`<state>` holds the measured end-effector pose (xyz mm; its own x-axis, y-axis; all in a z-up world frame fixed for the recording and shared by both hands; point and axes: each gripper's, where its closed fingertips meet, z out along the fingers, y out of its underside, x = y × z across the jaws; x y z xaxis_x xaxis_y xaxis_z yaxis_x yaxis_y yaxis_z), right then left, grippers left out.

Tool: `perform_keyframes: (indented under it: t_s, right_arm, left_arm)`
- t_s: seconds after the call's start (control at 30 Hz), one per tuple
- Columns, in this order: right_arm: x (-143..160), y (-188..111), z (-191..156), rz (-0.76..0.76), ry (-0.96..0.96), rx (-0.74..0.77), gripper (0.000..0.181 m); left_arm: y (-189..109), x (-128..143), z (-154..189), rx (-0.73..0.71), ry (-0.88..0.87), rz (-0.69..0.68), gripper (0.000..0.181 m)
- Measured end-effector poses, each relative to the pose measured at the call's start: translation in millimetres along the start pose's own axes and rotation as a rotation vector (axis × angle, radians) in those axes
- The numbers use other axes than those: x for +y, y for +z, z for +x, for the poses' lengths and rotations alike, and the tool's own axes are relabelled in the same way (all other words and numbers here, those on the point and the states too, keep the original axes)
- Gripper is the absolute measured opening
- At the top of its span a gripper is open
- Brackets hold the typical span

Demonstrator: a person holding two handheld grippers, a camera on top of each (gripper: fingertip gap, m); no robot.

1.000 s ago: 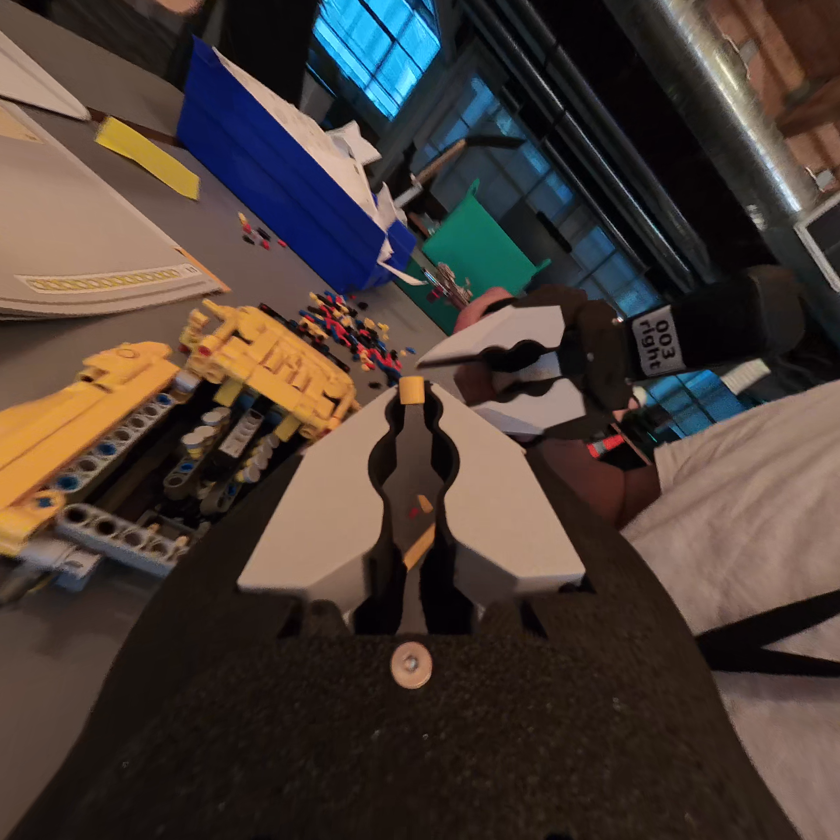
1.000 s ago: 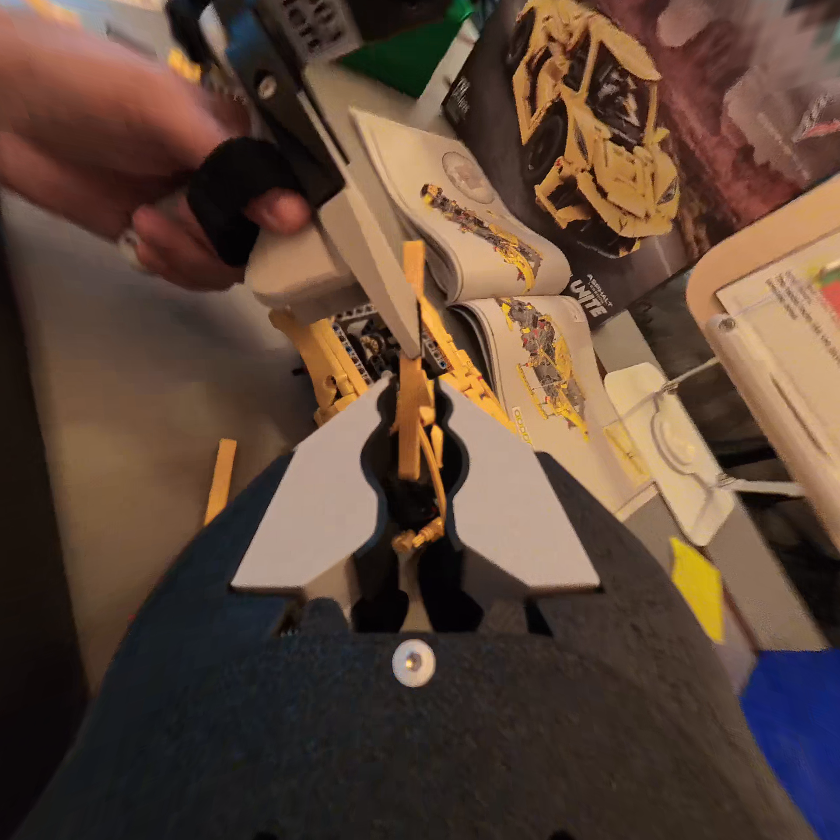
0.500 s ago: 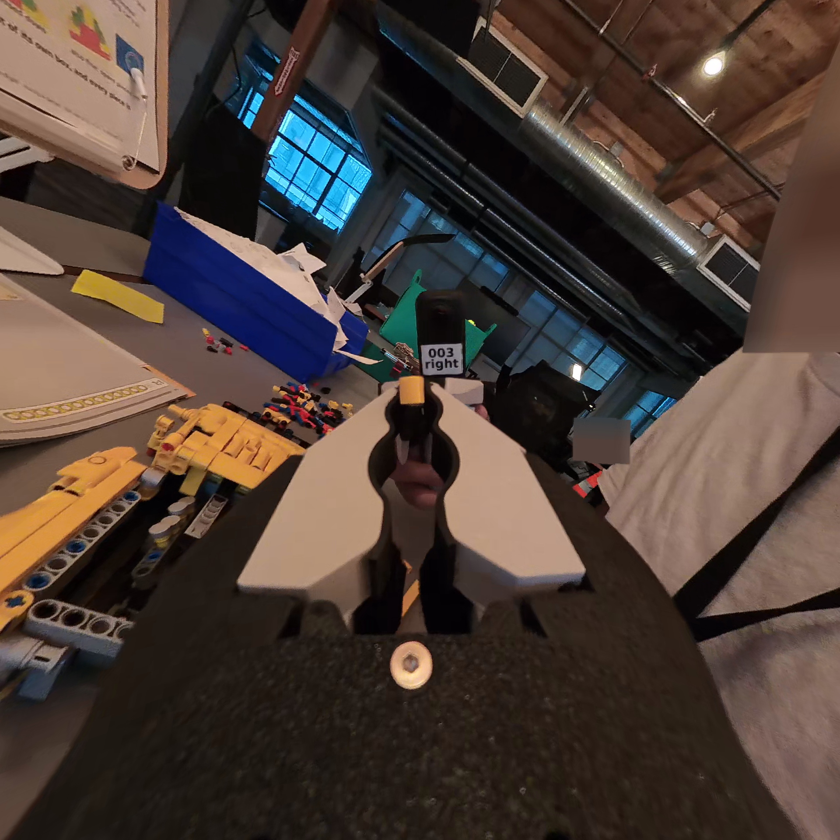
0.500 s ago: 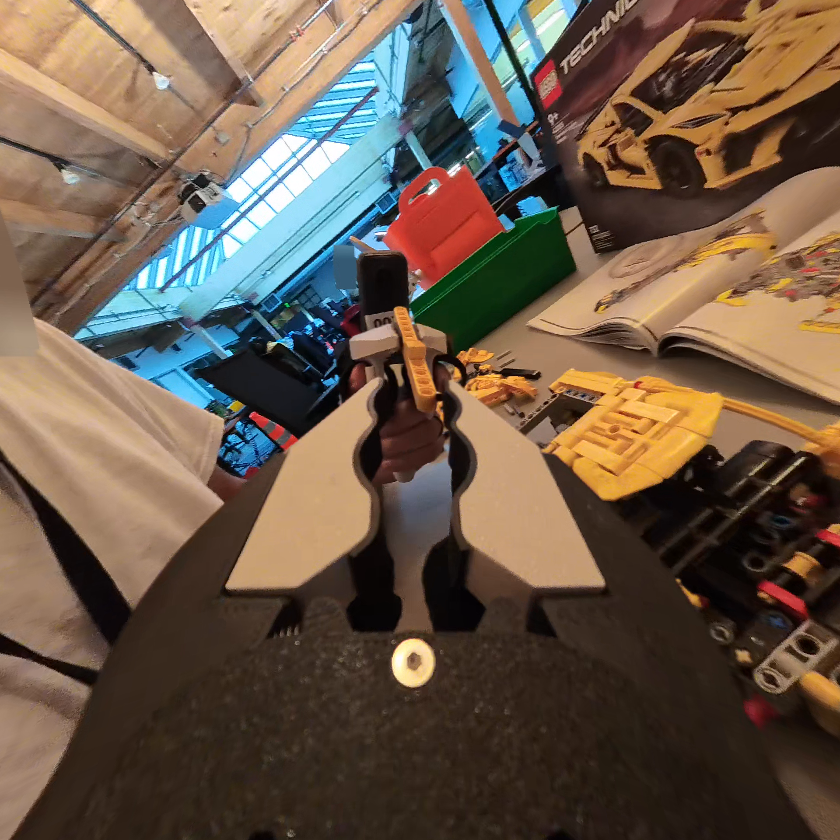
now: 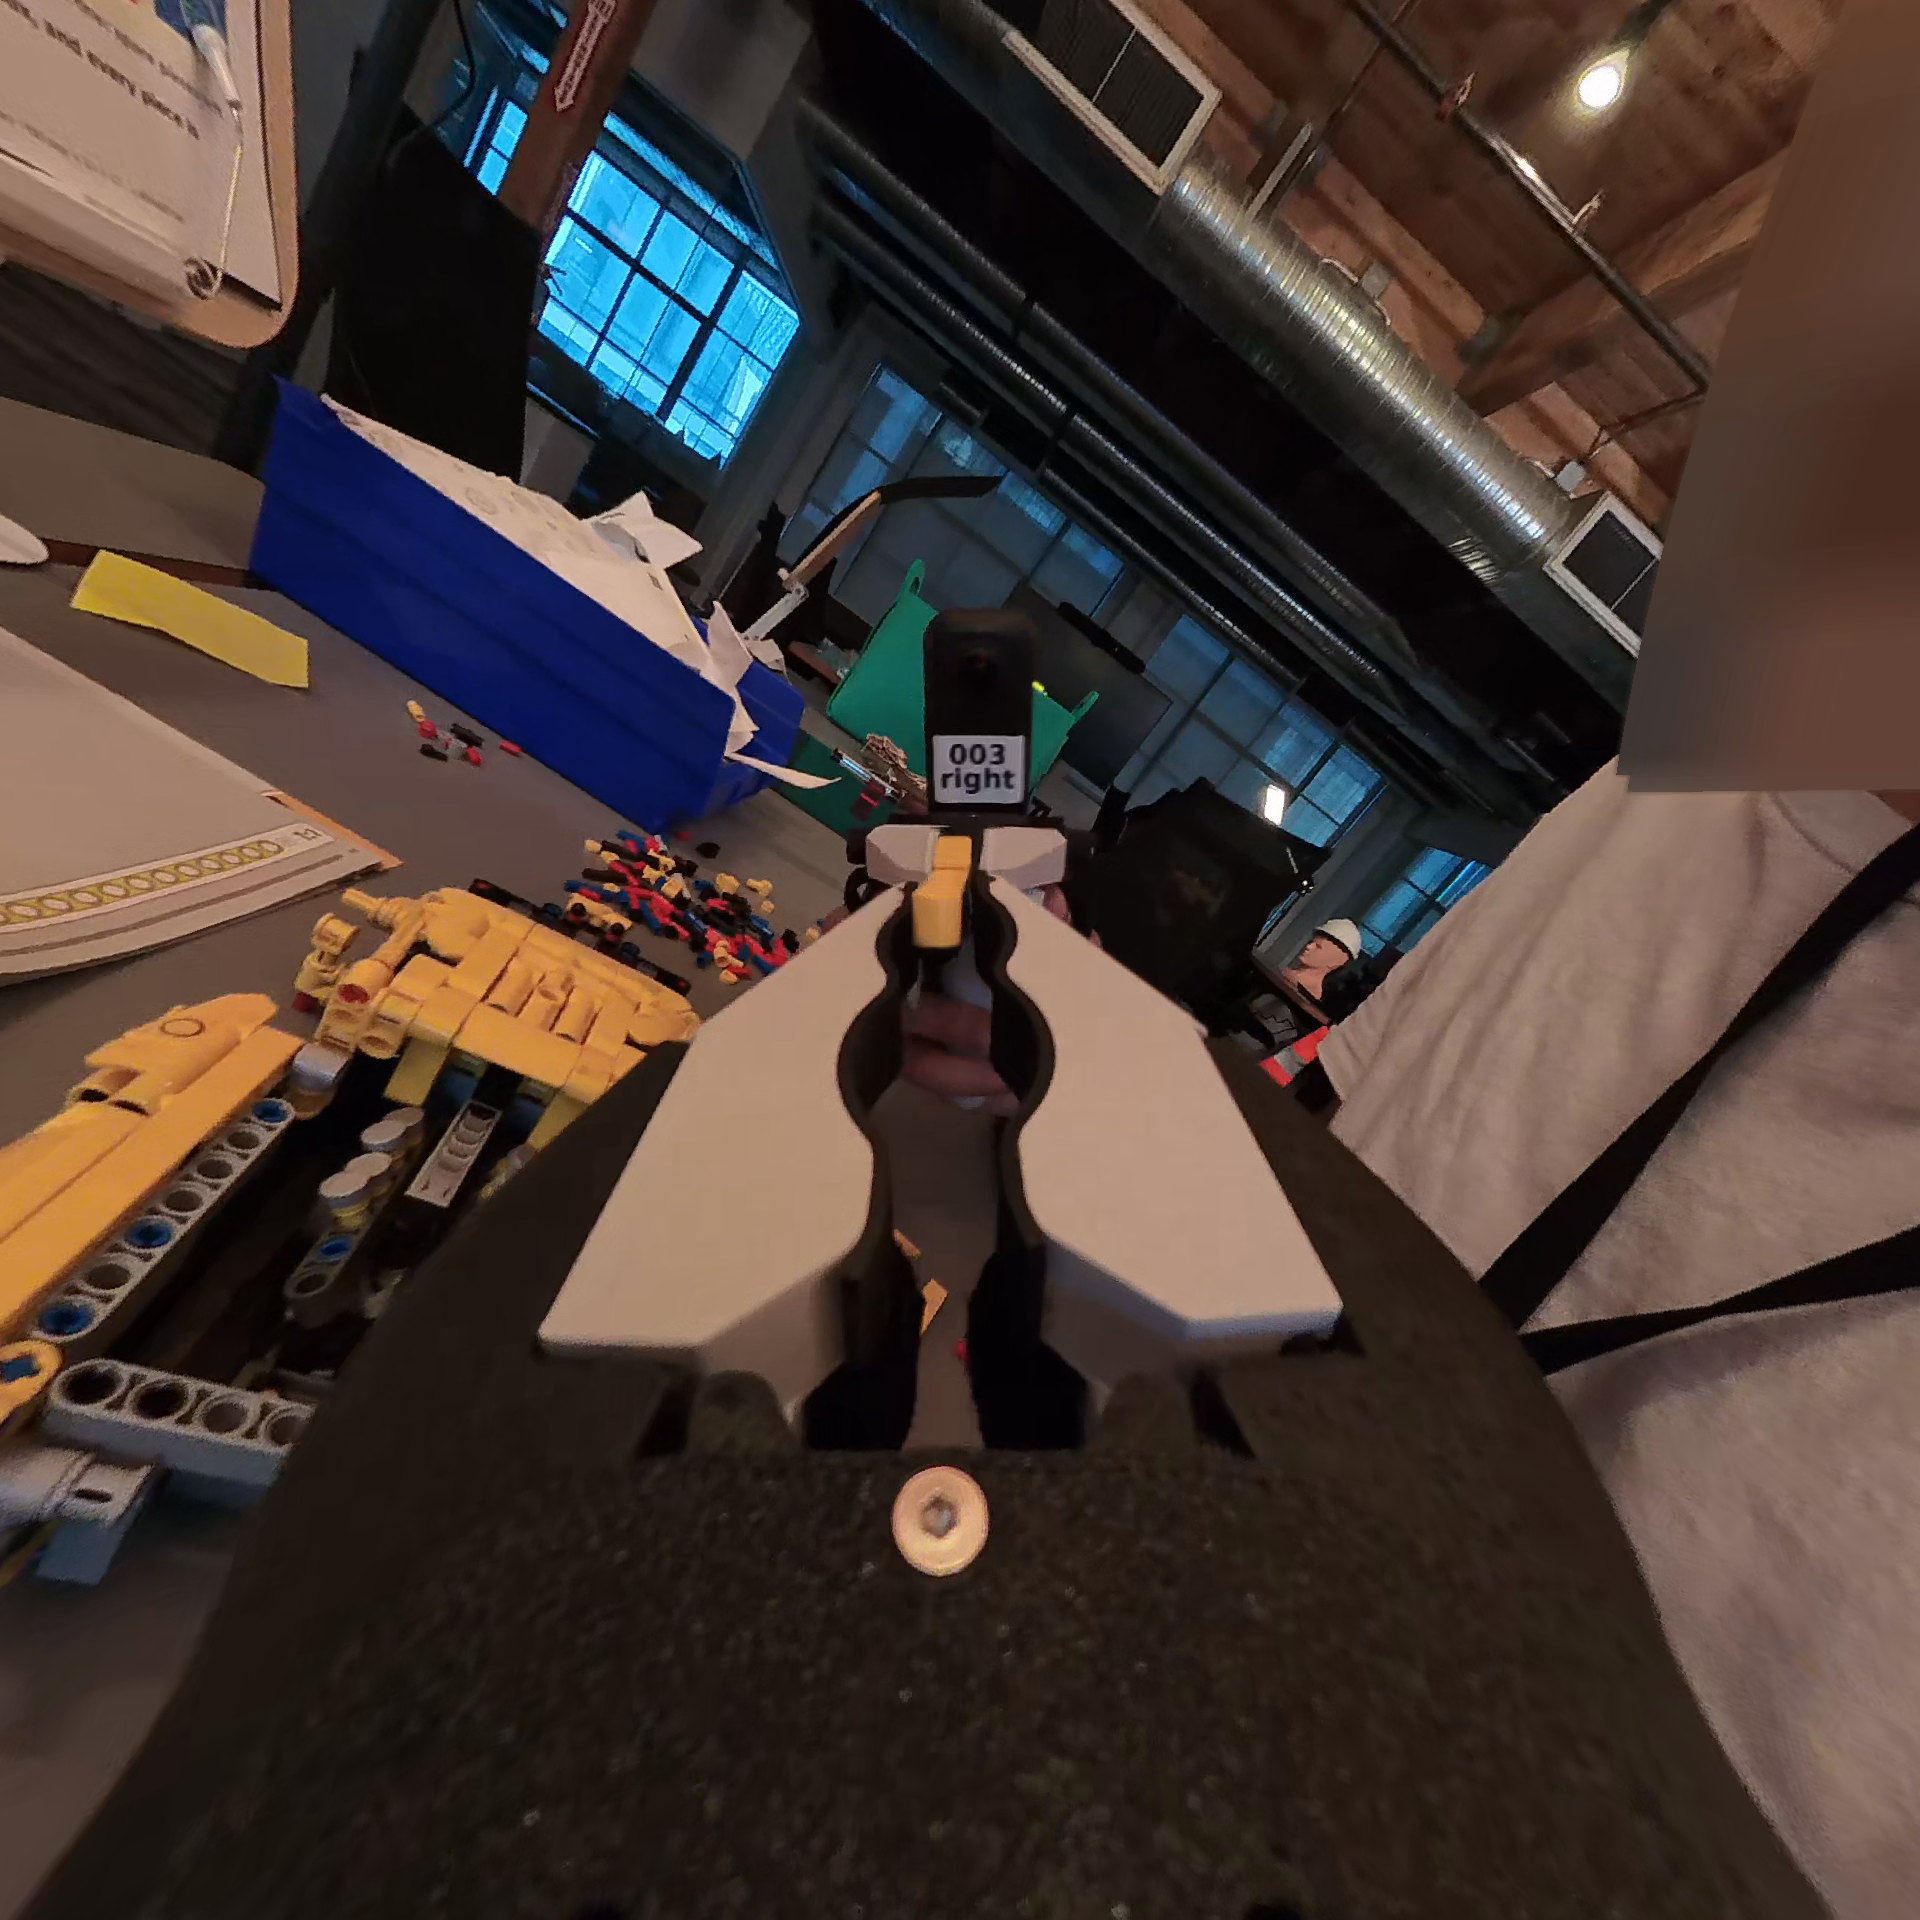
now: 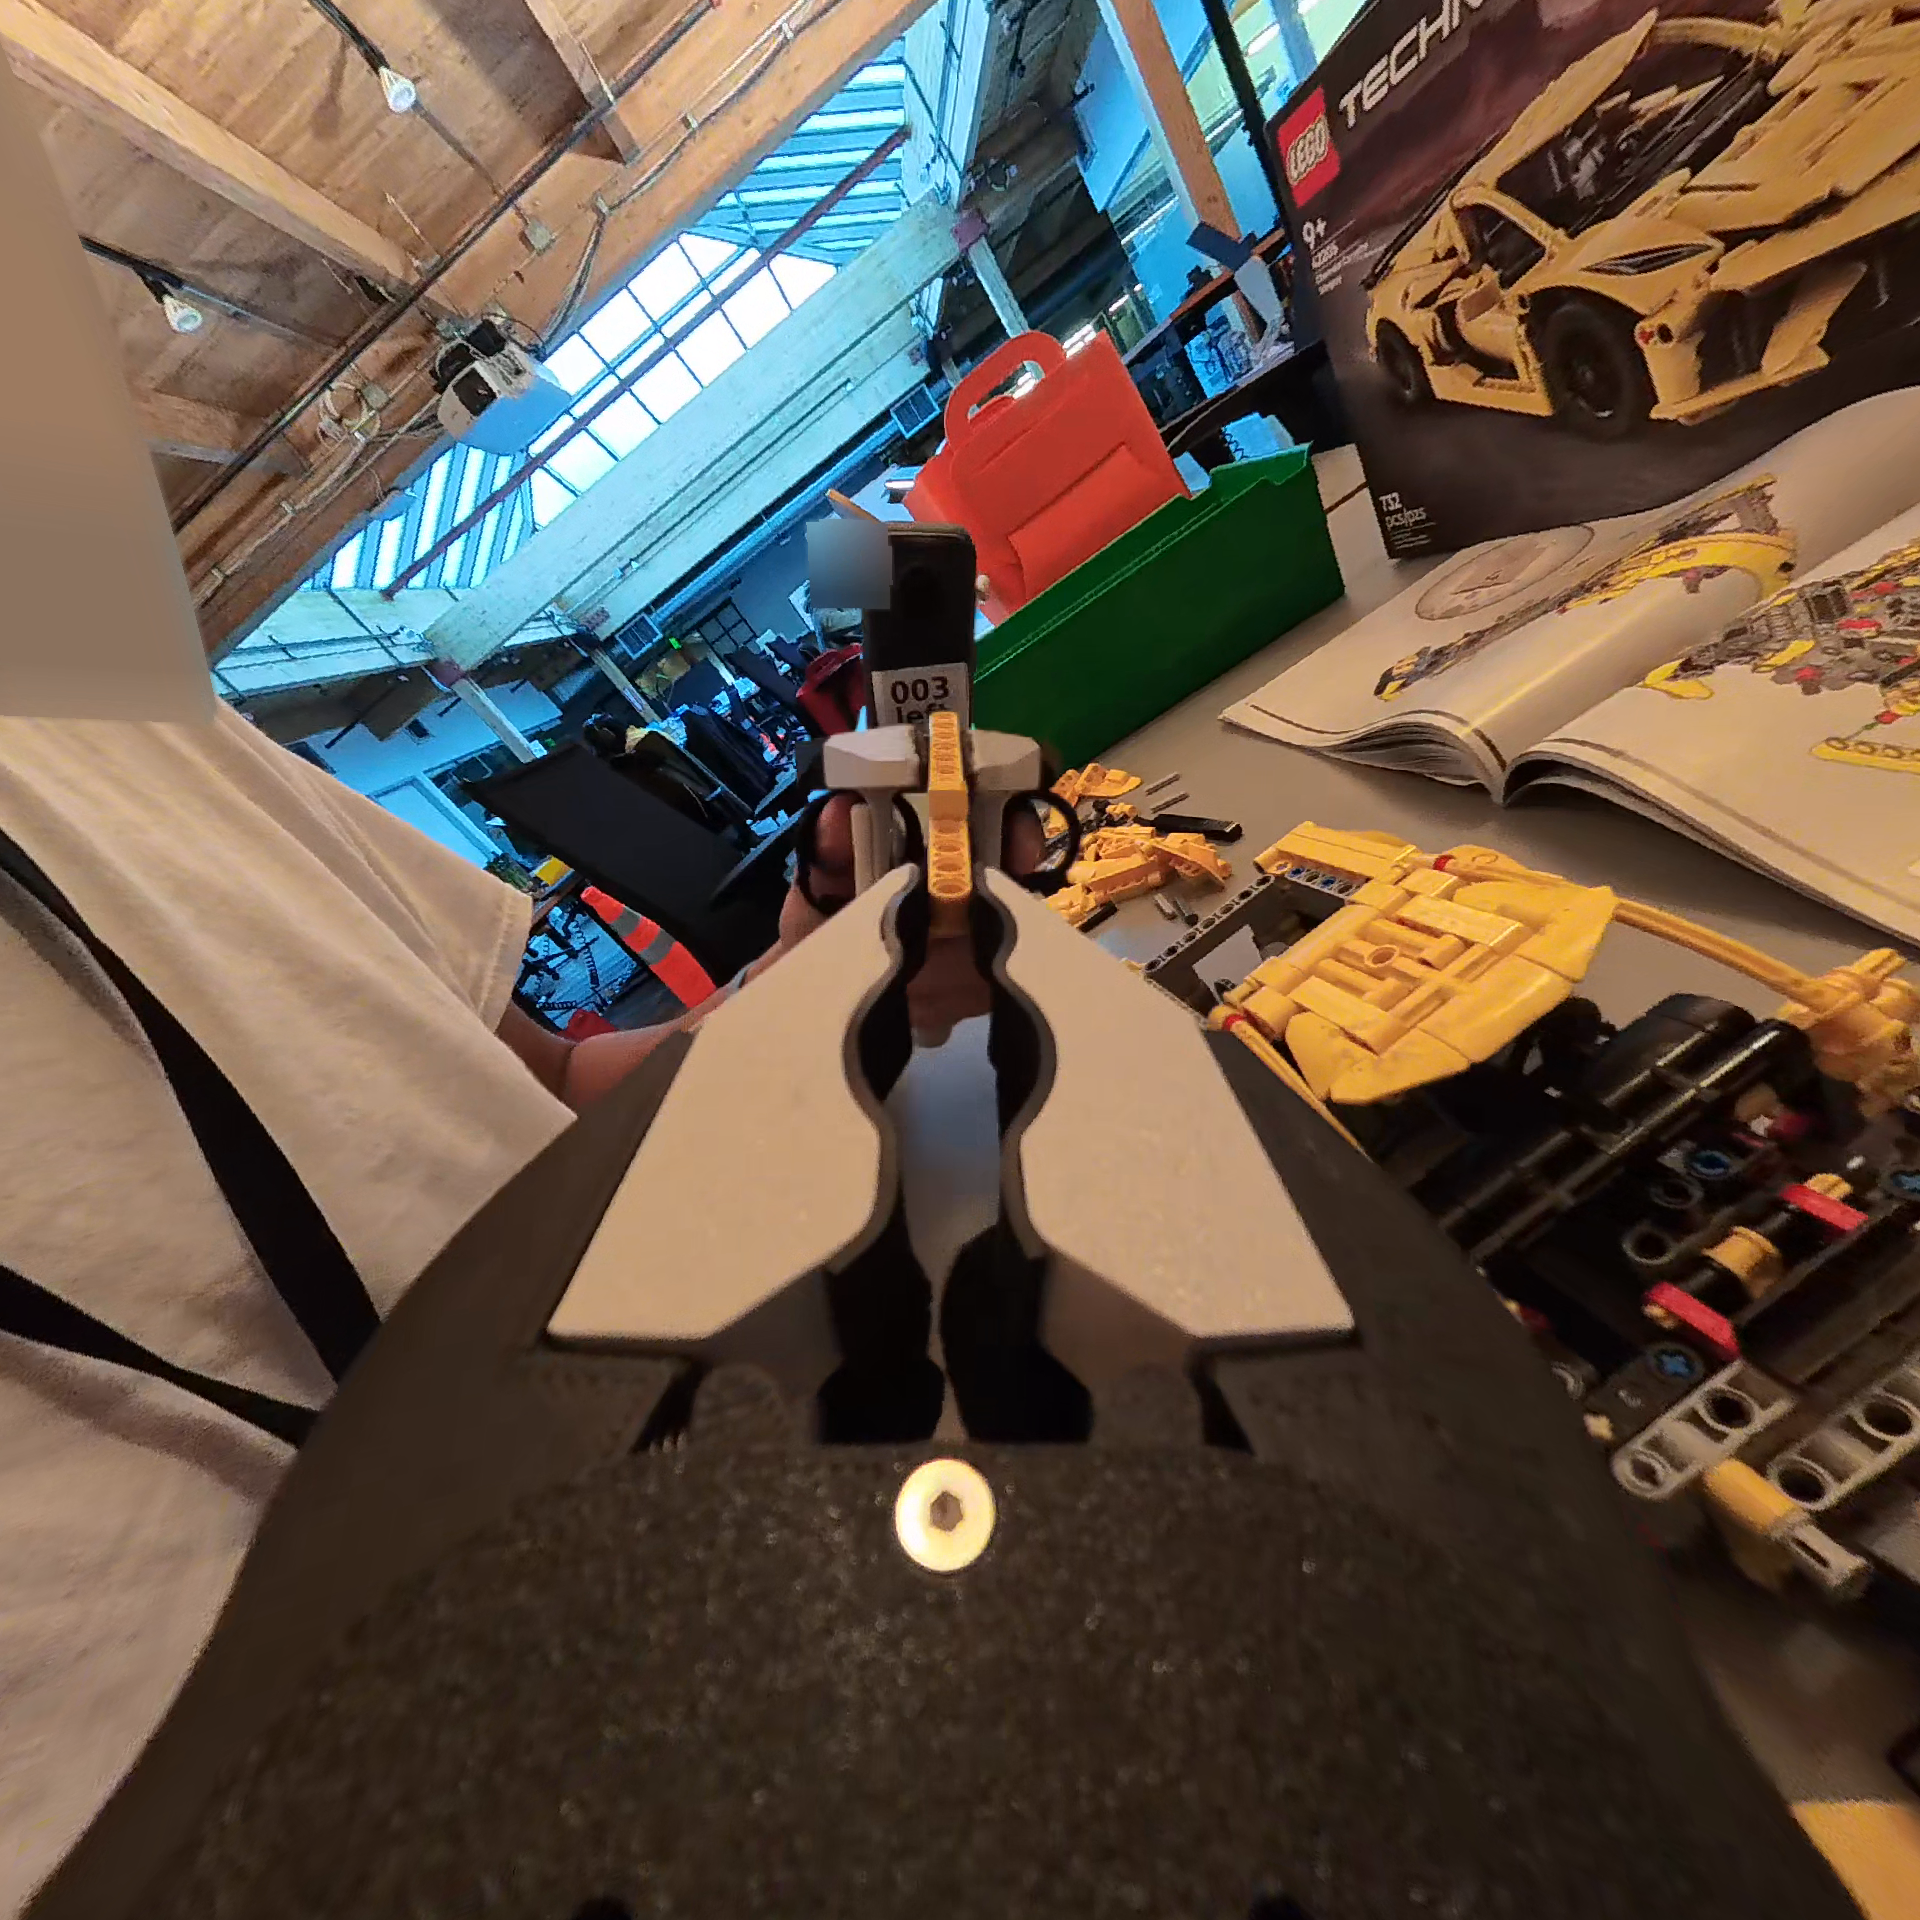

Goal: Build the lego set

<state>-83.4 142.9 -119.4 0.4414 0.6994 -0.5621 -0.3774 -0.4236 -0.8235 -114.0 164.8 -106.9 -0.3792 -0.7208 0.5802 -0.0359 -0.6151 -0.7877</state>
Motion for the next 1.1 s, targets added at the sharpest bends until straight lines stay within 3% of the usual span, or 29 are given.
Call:
perform_keyframes:
  t_s: [0.37,0.53,0.77,0.9,1.1]
  right_arm:
    - [14.9,-7.4,-4.6,-0.109,0.019,-0.061,0.006]
    - [45.4,-9.9,-6.1,-0.305,-0.105,-0.043,0.006]
    - [108.7,-7.0,17.2,-0.652,-0.324,0.085,0.007]
    - [121.1,-9.9,23.5,-0.736,-0.376,0.109,0.006]
    - [124.8,-20.3,31.2,-0.781,-0.397,0.134,0.007]
  left_arm:
    - [-5.9,15.6,8.7,-0.002,0.102,-0.142,0.007]
    - [-18.4,54.4,6.4,-0.059,0.186,-0.376,0.009]
    - [-45.7,107.1,-19.3,-0.224,0.260,-0.636,0.012]
    - [-52.9,124.6,-31.9,-0.305,0.330,-0.745,0.013]
    - [-59.5,131.2,-38.5,-0.338,0.356,-0.787,0.013]
